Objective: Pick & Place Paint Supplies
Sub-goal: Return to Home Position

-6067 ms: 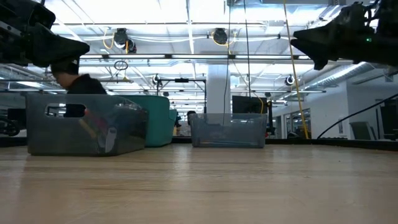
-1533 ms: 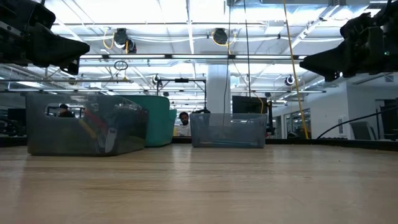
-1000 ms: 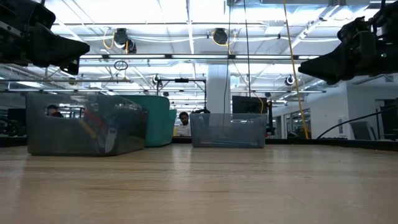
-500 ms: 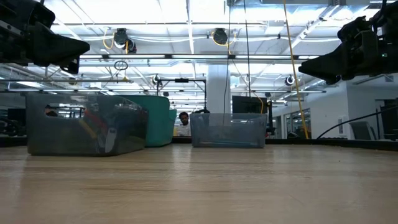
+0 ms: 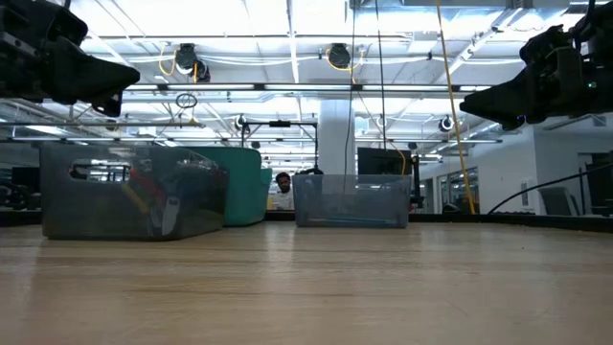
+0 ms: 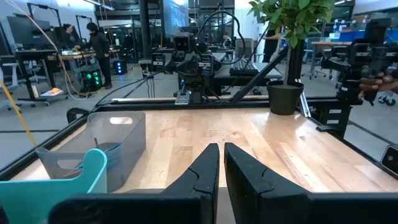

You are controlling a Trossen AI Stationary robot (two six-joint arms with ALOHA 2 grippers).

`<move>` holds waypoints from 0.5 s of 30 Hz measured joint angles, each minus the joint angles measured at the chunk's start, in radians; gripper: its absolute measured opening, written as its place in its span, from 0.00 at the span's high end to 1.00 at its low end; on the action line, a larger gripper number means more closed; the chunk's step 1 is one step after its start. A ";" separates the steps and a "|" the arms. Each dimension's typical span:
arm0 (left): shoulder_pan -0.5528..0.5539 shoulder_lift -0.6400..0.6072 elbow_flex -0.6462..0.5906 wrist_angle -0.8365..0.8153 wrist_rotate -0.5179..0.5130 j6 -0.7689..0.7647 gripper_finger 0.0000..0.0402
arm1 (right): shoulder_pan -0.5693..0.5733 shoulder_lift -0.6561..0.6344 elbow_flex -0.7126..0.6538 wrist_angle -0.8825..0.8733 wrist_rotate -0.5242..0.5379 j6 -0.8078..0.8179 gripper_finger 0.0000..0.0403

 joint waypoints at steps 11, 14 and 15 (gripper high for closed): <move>0.000 0.000 0.000 -0.002 0.000 -0.050 0.92 | 0.000 0.000 0.000 0.005 0.069 0.032 0.66; 0.000 0.000 0.000 -0.002 0.000 -0.062 0.92 | 0.000 0.000 0.000 0.005 0.070 0.030 0.66; 0.000 0.000 0.000 -0.002 0.000 -0.065 0.92 | 0.000 0.000 0.000 0.005 0.071 0.030 0.66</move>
